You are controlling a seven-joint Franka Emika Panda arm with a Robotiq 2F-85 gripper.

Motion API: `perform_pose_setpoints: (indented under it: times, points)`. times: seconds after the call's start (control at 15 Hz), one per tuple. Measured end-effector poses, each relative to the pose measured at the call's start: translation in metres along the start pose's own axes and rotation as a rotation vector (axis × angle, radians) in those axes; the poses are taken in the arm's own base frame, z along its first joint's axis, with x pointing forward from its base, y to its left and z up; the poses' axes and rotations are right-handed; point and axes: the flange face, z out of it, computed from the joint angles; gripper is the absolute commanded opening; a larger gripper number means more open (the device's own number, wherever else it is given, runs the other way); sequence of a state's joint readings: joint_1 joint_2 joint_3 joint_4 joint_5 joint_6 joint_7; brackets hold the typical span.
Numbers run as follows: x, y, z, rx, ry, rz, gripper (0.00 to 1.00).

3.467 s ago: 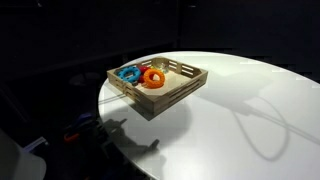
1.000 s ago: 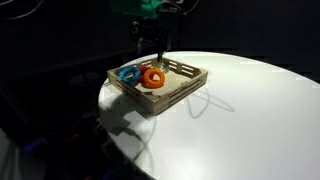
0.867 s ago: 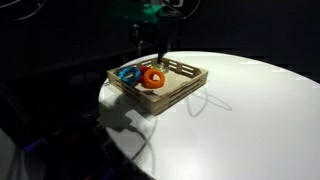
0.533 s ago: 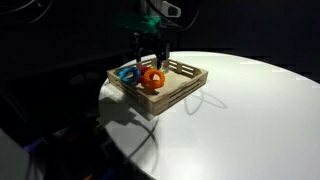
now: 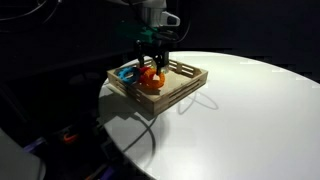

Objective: Remove the orange ring from the wooden tray and place it on the table

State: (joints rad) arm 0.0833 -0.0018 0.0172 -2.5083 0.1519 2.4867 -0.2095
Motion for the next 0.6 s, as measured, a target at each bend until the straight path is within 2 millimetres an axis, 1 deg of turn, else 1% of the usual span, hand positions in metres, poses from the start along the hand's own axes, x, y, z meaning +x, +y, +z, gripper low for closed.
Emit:
perform_pose_setpoints:
  times: [0.13, 0.4, 0.47, 0.53, 0.6]
  points:
    - [0.0010, -0.0003, 0.0034, -0.003, 0.000, 0.014, 0.40]
    - [0.0023, 0.0000, 0.0067, -0.004, -0.004, 0.028, 0.10]
    - [0.0026, 0.0003, 0.0071, -0.004, -0.005, 0.030, 0.04]
    - [0.0028, 0.0008, 0.0071, -0.004, -0.005, 0.035, 0.05]
    - [0.0030, 0.0017, 0.0067, -0.004, -0.004, 0.042, 0.02]
